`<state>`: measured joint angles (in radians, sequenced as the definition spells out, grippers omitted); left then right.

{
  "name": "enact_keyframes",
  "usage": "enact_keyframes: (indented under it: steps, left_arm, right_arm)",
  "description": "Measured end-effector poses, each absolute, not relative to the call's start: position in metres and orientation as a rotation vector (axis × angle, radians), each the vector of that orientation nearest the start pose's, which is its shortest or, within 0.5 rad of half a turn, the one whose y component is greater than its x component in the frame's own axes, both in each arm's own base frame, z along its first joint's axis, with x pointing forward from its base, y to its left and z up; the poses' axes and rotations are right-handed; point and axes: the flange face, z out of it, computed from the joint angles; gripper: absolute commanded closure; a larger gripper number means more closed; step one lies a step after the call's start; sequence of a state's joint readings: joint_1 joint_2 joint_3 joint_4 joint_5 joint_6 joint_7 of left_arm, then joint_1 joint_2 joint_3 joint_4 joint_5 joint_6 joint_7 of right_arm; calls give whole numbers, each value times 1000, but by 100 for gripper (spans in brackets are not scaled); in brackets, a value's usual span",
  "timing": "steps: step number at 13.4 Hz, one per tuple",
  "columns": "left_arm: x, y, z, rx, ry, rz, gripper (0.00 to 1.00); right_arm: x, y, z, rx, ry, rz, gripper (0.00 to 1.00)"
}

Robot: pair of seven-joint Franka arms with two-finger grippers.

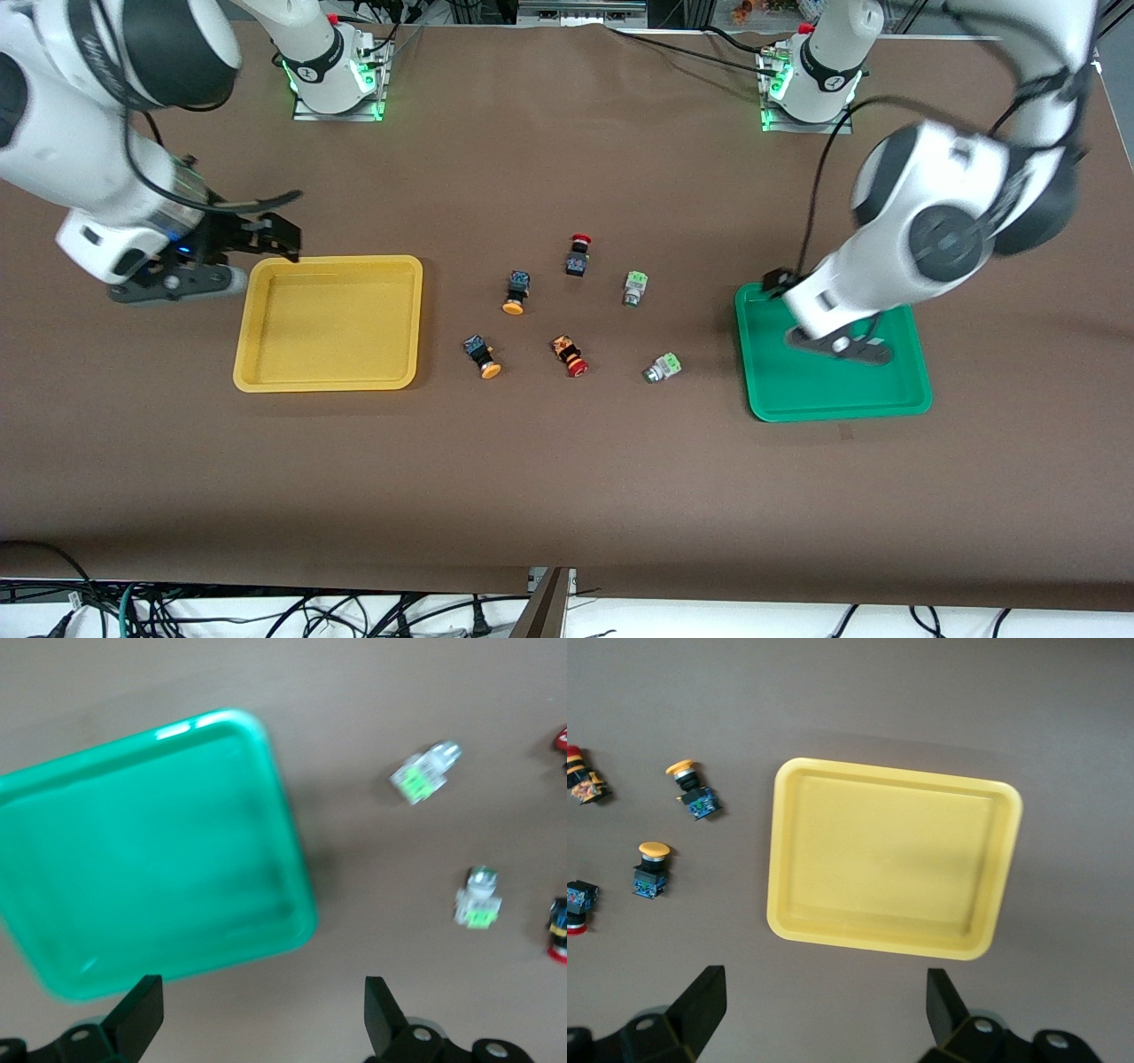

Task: Place green and yellow buttons in trays
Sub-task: 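Reach the right gripper to a yellow button while the left gripper reaches a green button, then close the right gripper on the yellow button while the left gripper grasps the green button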

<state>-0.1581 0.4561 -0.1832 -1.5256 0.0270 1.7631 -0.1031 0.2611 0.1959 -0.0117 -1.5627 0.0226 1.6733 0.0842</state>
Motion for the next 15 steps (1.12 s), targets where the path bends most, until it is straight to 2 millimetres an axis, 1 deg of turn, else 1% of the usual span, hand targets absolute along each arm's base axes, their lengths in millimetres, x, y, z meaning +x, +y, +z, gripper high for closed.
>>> enact_keyframes:
  steps: [1, 2, 3, 4, 5, 6, 7, 8, 9, 10, 11, 12, 15]
  left_arm:
    - [640, -231, 355, -3098, 463, 302, 0]
    - [648, -258, 330, -3070, 572, 222, 0]
    - [654, -279, 310, -3052, 660, 137, 0]
    - [658, -293, 292, -3048, 732, 74, 0]
    - [662, -298, 276, -3043, 797, 31, 0]
    - [665, -298, 261, -3037, 851, 2, 0]
    - [667, -298, 248, -3030, 897, -5, 0]
    - [664, -302, 236, -3023, 933, 8, 0]
    - [659, -311, 227, -3017, 958, 26, 0]
    - [652, -324, 218, -3008, 988, 37, 0]
    - [646, -334, 212, -3001, 1012, 42, 0]
    - [642, -340, 206, -2996, 1025, 51, 0]
    - [634, -345, 193, -2987, 1043, 88, 0]
  right_arm:
    - [597, 173, 505, -3121, -297, 147, 0]
    - [602, 192, 479, -3119, -337, 161, 0]
    - [610, 211, 448, -3116, -372, 159, 0]
    - [618, 232, 413, -3109, -411, 134, 0]
    - [623, 258, 376, -3101, -455, 103, 0]
    - [623, 282, 342, -3097, -472, 77, 0]
    - [624, 301, 311, -3095, -460, 47, 0]
    - [624, 313, 285, -3092, -442, 13, 0]
    - [625, 322, 264, -3086, -431, -17, 0]
    - [623, 329, 249, -3082, -428, -31, 0]
    - [622, 335, 237, -3080, -434, -38, 0]
    - [620, 340, 229, -3077, -443, -44, 0]
    - [617, 349, 213, -3066, -458, -72, 0]
